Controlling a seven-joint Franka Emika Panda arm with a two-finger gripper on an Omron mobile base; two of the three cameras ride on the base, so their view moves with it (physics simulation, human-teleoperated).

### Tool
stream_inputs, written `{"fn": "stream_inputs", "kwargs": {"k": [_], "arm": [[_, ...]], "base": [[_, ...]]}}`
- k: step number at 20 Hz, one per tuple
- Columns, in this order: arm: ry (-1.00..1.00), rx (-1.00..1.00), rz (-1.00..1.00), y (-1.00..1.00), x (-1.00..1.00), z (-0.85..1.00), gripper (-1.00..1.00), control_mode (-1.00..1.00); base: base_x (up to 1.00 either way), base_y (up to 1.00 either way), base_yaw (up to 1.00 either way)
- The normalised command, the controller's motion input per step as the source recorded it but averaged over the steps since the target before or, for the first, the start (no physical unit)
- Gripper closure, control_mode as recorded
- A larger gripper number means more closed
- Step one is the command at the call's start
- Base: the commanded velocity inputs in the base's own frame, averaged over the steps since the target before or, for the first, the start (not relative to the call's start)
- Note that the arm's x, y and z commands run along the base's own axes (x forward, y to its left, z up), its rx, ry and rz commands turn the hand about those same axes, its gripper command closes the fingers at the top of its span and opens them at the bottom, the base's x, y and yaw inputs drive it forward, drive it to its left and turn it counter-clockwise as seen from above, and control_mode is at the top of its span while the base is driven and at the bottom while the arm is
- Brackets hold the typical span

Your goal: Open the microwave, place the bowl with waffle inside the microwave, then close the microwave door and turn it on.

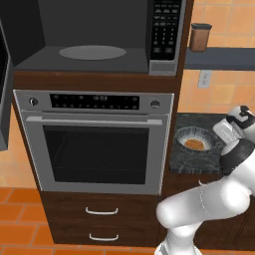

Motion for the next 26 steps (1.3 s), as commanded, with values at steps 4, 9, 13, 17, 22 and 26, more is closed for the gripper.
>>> {"fn": "stream_inputs", "kwargs": {"k": [4, 9, 13, 17, 22, 26], "arm": [[0.0, -0.03, 0.16, 0.0, 0.46, -0.41, -1.0, -1.0], [0.0, -0.07, 0.12, 0.0, 0.34, -0.49, -1.0, -1.0], [0.0, -0.06, 0.07, 0.0, 0.31, -0.3, -1.0, -1.0], [0.0, -0.07, 0.02, 0.12, 0.16, -0.11, -1.0, -1.0], [0.01, -0.17, 0.0, 0.65, 0.0, -0.01, 1.0, -1.0], [0.11, -0.32, -0.03, 1.0, 0.01, -0.22, 1.0, -1.0]], "base": [[0.0, 0.0, 0.0], [0.0, 0.0, 0.0], [0.0, 0.0, 0.0], [0.0, 0.0, 0.0], [0.0, 0.0, 0.0], [0.0, 0.0, 0.0]]}}
